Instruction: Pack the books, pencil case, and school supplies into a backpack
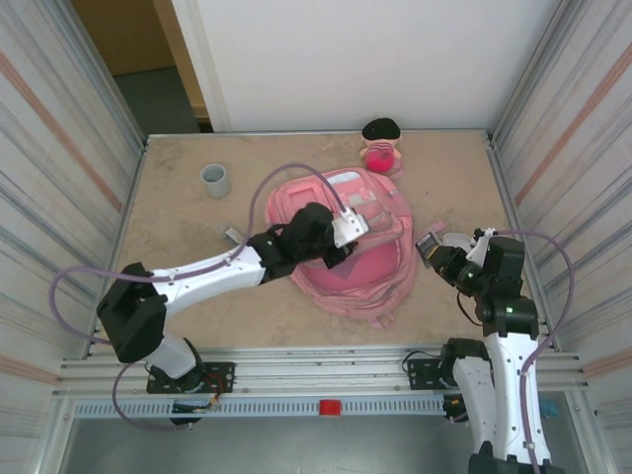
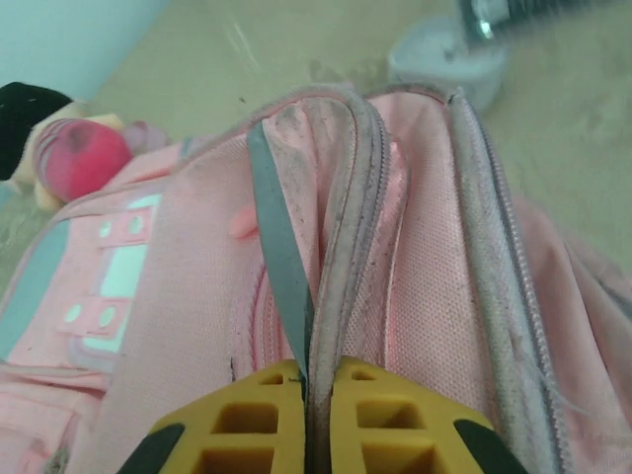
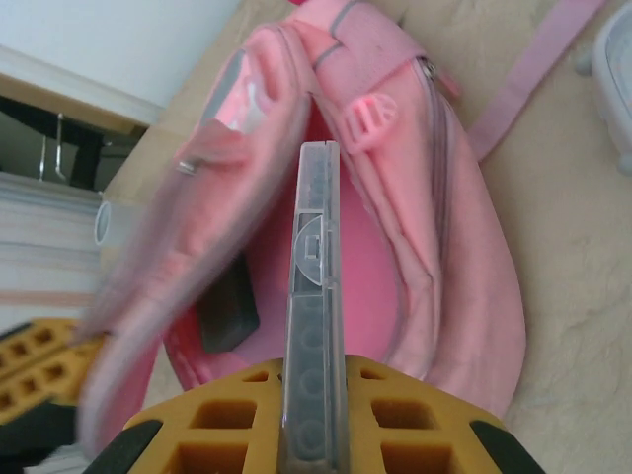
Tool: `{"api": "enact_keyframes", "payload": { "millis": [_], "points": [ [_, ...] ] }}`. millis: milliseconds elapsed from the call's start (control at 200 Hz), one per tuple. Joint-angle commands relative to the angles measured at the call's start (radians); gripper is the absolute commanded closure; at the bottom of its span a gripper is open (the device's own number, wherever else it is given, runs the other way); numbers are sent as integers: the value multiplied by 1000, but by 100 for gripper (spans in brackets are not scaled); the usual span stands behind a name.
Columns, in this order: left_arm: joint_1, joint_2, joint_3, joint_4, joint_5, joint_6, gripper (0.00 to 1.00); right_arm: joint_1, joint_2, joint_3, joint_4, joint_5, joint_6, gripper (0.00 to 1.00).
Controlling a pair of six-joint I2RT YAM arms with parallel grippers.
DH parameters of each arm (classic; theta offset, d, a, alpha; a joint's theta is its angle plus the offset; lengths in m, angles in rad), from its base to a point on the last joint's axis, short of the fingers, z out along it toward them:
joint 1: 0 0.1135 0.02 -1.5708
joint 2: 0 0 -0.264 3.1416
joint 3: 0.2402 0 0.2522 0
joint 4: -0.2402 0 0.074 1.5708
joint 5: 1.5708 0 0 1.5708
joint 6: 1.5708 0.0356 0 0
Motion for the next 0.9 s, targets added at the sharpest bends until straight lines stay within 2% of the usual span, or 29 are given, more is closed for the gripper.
{"api": "enact_keyframes", "payload": {
  "millis": [0,115,251,341,471,666,892],
  "points": [
    [47,-60,62,44,77,-167,98,28,-15,-62,51,-45,97,88],
    [77,-54,72,70,105,-252,100,161,-6,-146,261,-36,211,88],
    [91,-50,83,81,113,-295,100,387,64,-225,506,101,343,86],
    [107,-51,85,87,130,-318,100,483,138,-271,689,174,419,85],
    [127,-53,88,98,178,-349,100,555,282,-317,944,236,540,85],
    [144,-58,95,107,224,-371,100,646,527,-271,1201,330,587,85],
    [165,-61,95,133,263,-410,100,707,718,-225,1286,518,678,83]
  ]
}}
